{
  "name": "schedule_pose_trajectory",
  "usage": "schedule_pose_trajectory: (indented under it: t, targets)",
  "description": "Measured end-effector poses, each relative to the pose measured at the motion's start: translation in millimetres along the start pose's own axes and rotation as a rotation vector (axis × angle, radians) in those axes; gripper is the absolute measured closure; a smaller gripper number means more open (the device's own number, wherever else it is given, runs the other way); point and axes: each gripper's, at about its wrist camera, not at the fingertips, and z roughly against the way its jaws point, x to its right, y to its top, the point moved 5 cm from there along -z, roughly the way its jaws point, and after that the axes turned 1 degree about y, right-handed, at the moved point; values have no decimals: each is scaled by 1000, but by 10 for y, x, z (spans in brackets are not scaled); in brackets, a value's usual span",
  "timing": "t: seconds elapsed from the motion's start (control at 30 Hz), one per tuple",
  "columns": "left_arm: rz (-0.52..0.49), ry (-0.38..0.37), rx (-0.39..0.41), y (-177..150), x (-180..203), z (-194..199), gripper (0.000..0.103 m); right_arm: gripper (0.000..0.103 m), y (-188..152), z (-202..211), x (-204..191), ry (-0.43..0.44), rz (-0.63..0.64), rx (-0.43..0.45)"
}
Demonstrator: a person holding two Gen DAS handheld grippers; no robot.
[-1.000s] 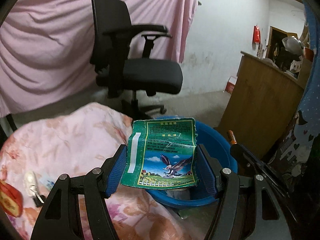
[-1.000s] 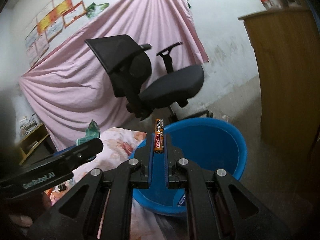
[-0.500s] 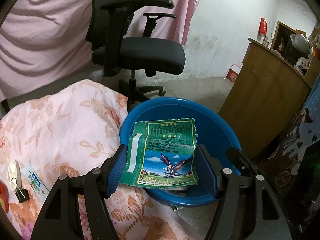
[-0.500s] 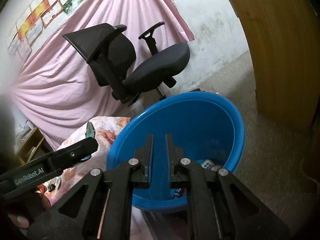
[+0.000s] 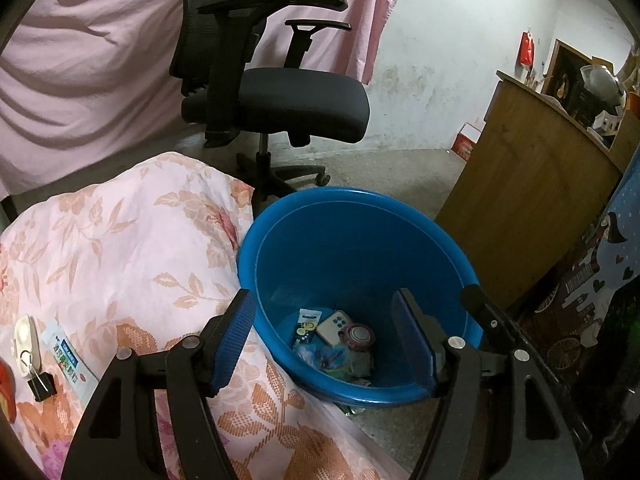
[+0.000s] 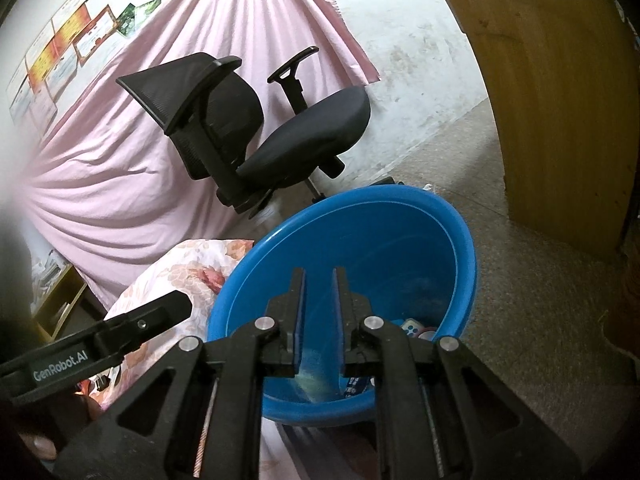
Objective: Collect trash
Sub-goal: 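Bring both tools back over the table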
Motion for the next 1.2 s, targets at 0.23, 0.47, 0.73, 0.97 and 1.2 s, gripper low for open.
schedule_pose_trajectory:
  t: [0.23, 0.47, 0.73, 0.97, 1.2]
  targets:
    - [33, -5, 47, 8, -47, 131, 37, 64, 75, 51, -16, -1, -8, 16]
    - [69, -17, 158, 70, -138, 584, 27, 51, 229, 289, -242, 15, 57, 89]
    - [99, 15, 347, 93, -394, 1234, 8, 18, 349, 550, -602, 72, 124, 189]
    - [76, 124, 500, 18, -654, 1726, 1, 0, 352, 711, -949, 140, 196, 273]
    - [101, 216, 583, -194, -1020, 2089, 1, 0, 256, 861, -1313, 195, 272, 350]
